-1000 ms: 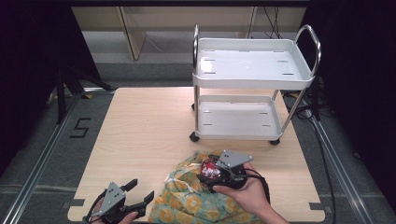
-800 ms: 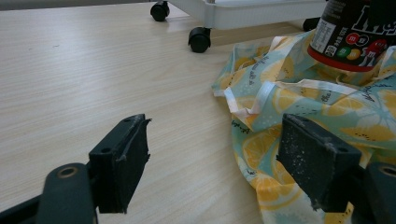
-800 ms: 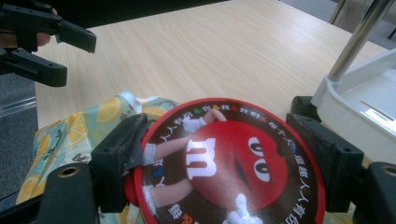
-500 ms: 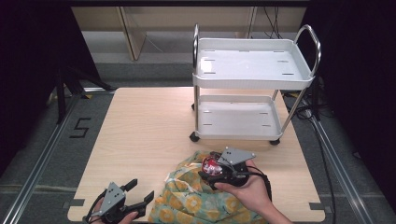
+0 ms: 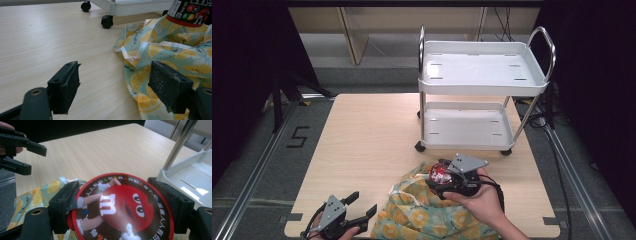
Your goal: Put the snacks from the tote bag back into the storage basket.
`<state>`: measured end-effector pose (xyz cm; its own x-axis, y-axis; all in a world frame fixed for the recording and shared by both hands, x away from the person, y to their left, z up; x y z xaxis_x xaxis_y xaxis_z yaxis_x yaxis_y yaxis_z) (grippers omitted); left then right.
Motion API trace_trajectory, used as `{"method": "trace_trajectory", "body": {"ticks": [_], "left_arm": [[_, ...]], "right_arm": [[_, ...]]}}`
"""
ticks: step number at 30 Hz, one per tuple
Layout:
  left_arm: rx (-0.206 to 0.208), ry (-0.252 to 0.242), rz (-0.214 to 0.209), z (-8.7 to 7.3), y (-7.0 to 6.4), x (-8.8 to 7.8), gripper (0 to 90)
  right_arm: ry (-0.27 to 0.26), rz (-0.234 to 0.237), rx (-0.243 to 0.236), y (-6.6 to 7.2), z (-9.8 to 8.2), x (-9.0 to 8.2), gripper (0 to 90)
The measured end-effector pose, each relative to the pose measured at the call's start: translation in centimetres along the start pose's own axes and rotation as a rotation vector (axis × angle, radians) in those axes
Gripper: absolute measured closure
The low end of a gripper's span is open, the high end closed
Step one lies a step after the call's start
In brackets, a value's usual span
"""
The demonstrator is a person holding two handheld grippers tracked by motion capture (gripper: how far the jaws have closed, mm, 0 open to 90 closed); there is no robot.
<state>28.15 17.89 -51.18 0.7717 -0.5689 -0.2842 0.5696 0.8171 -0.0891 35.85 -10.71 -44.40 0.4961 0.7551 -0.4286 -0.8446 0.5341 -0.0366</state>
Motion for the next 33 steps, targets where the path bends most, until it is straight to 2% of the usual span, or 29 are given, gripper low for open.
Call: {"method": "trace_trajectory", "body": {"ticks": [3, 7, 8, 10, 12, 14, 17, 18, 19, 24, 33], "left_arm": [[0.008, -0.006, -0.007, 0.0, 0.0, 0.0, 23.8], [0.008, -0.007, -0.007, 0.0, 0.0, 0.1, 23.8], [0.009, -0.006, -0.005, 0.0, 0.0, 0.1, 23.8], [0.011, -0.005, -0.005, 0.0, 0.0, 0.1, 23.8], [0.013, -0.002, -0.003, 0.0, 0.0, 0.0, 23.8], [0.015, -0.003, -0.003, 0.0, 0.0, 0.0, 23.8], [0.016, -0.002, -0.003, 0.0, 0.1, 0.0, 23.8], [0.016, -0.002, -0.003, 0.0, 0.1, 0.0, 23.8], [0.015, -0.002, -0.003, 0.0, 0.1, 0.0, 23.8], [0.011, -0.007, -0.005, 0.1, 0.0, 0.1, 23.8], [0.012, -0.002, -0.002, 0.0, 0.1, 0.0, 23.8]], "right_arm": [[-0.007, 0.001, -0.01, 0.0, 0.3, -0.1, 24.9], [0.0, 0.0, 0.021, 0.3, 0.3, -0.3, 24.9], [-0.009, 0.011, -0.004, 0.3, 0.5, -0.4, 24.9], [-0.005, 0.006, 0.021, 0.5, 0.5, -0.6, 24.9], [-0.024, 0.005, -0.011, 0.3, 0.7, -0.6, 24.9], [-0.017, 0.0, 0.014, 0.4, 0.7, -0.8, 24.9], [-0.026, -0.001, -0.015, 0.0, 1.1, -1.0, 24.9], [-0.026, -0.001, -0.015, 0.0, 1.1, -1.0, 24.9], [-0.035, -0.004, 0.007, 0.0, 1.2, -1.0, 24.9], [-0.03, -0.014, -0.008, -0.4, 1.7, -1.3, 24.9], [-0.034, -0.02, 0.001, -0.7, 1.8, -1.3, 24.9]]}}
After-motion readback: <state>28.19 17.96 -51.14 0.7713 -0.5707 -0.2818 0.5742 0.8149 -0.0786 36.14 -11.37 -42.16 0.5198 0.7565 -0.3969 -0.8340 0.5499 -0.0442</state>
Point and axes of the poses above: each handheld gripper's, and its own axes: x roughly forward along the jaws, z roughly out of its top, y roughly to its left, the point moved 5 cm from there along x, roughly forward along the jaws, and after that the axes turned 4 degrees about -y, right-handed, at the moved point
